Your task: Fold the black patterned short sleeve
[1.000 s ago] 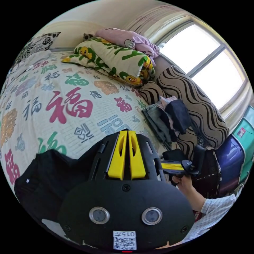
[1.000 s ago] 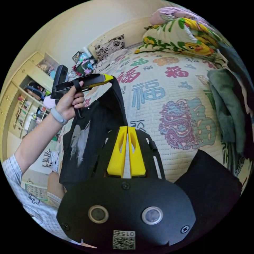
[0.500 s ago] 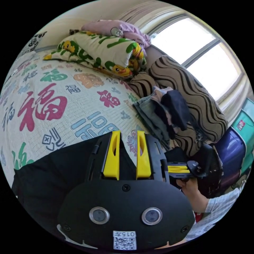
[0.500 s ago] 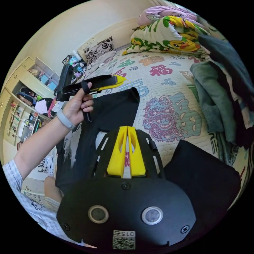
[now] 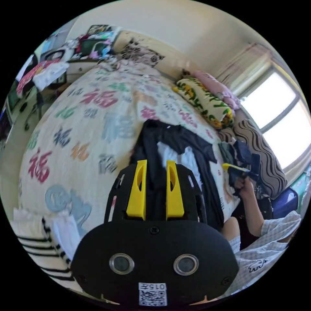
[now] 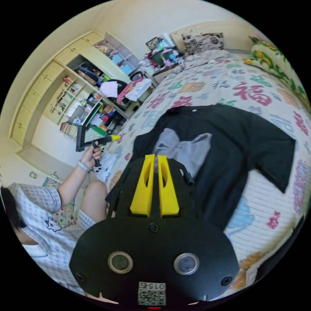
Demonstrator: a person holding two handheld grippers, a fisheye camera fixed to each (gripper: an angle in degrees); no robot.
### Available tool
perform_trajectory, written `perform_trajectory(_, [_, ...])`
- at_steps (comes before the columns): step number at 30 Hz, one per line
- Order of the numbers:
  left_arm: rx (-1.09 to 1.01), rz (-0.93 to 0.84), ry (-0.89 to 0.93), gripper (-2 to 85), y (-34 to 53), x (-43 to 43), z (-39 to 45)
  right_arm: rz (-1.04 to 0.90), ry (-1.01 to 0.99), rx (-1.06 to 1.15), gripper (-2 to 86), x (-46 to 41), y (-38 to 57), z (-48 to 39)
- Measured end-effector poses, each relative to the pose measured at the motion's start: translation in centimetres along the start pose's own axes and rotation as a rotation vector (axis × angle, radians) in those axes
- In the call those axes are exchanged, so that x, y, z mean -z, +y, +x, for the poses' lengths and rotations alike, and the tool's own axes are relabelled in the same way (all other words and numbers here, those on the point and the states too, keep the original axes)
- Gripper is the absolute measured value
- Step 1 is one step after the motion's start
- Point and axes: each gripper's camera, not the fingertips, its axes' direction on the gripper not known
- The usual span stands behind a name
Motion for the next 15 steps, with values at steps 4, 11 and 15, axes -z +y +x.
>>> perform_trajectory(4, [0.104, -0.089, -0.031, 9.8, 7.2, 3.7, -5.5, -0.131, -0.104, 0.002, 4.5, -11.5, -2.2, -2.5])
perform_trajectory(11, [0.059, -0.1, -0.007, 9.9, 9.1, 5.0, -6.1, -0.358, 0.038, -0.001, 6.3, -28.3, -4.7, -3.9])
perform_trajectory(15, [0.114, -0.028, 0.006, 7.9, 7.6, 7.4, -7.6, -0.454, 0.059, -0.023, 1.7, -34.5, -5.0, -3.2])
